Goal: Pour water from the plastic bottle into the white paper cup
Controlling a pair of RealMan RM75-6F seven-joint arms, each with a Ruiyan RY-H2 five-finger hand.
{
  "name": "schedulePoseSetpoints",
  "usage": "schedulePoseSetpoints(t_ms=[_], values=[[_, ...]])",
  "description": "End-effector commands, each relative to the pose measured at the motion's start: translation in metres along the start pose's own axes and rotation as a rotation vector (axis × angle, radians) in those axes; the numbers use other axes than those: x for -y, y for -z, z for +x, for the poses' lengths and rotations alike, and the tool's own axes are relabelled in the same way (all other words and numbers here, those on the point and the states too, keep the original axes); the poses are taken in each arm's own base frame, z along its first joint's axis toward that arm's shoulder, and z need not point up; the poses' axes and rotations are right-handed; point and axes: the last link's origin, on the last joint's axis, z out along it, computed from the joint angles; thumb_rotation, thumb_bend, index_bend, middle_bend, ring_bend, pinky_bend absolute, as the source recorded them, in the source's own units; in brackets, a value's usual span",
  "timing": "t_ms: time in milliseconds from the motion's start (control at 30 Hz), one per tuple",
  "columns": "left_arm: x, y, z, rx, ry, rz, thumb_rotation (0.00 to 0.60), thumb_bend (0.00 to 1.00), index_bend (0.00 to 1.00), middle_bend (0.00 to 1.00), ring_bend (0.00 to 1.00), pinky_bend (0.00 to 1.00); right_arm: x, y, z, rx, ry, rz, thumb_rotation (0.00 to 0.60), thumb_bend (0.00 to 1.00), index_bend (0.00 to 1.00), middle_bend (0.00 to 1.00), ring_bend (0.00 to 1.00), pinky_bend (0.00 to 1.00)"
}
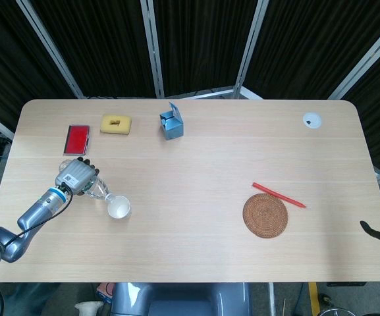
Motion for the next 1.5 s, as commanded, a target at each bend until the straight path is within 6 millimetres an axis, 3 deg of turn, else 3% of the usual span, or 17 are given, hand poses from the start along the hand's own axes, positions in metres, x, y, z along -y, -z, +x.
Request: schedulePoseSetpoints(t_ms=[33, 1500], values=[[0.0007, 0.0007, 0.0005, -0.005, -0.023, -0.002, 0.600, 0.54, 0.59, 0.44, 0.29, 0.34, -0.0002, 0.0000, 0.0003, 0.000, -0.001, -0.001, 0.600, 0.00, 0.00, 0.00, 0.00, 0.00], [-0.0033, 0.0015, 0.0044, -0.056, -0.086, -0.004, 0.600, 0.54, 0.59, 0.44, 0.29, 0.33, -0.0002, 0.0019, 0.0019, 0.005, 0.000, -0.008, 0.600, 0.00, 0.00, 0.00, 0.00, 0.00]])
